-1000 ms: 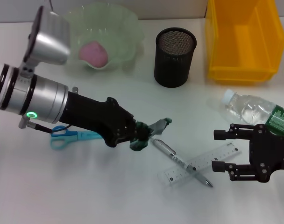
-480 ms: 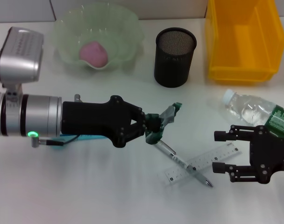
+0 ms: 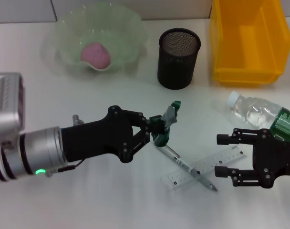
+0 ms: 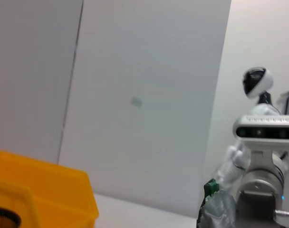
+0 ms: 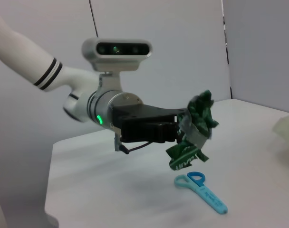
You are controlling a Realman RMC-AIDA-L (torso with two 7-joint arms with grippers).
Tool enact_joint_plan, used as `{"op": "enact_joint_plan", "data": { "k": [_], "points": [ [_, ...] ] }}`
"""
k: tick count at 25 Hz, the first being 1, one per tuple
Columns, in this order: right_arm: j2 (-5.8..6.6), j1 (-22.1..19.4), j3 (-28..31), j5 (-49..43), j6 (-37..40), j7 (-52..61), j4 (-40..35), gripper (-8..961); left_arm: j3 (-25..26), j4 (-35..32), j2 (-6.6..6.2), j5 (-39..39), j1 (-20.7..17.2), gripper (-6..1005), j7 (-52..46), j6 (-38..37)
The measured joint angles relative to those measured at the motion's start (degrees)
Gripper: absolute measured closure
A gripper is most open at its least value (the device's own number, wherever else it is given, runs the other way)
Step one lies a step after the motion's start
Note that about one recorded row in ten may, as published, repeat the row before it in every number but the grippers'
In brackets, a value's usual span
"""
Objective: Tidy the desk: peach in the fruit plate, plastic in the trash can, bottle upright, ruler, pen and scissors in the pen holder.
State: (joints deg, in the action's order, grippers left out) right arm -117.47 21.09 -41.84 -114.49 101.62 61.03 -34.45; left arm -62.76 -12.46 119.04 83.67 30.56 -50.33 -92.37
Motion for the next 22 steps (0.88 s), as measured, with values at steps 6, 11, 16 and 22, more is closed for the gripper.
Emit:
{"op": "enact_joint_plan", "data": {
  "k": [6,11,16,22],
  "points": [
    [-0.03,0.0,0.0,0.1,-0.2,-0.2,0.2,219,-0.4,2.6,0.11,-2.2,-0.4,971,3.9,-0.6],
    [-0.12,0.1,0.0,0.3,-0.4,-0.2,0.3,219,-0.4,2.7,0.14,-2.3,-0.4,971,4.0,-0.4],
    [-0.21,0.3,0.0,0.3,-0.4,-0.2,0.4,219,-0.4,2.7,0.14,-2.3,-0.4,971,4.1,-0.4],
    [-0.38,0.4,0.0,0.3,-0.5,-0.3,0.4,219,-0.3,2.8,0.15,-2.4,-0.3,975,4.1,-0.2]
  ]
}}
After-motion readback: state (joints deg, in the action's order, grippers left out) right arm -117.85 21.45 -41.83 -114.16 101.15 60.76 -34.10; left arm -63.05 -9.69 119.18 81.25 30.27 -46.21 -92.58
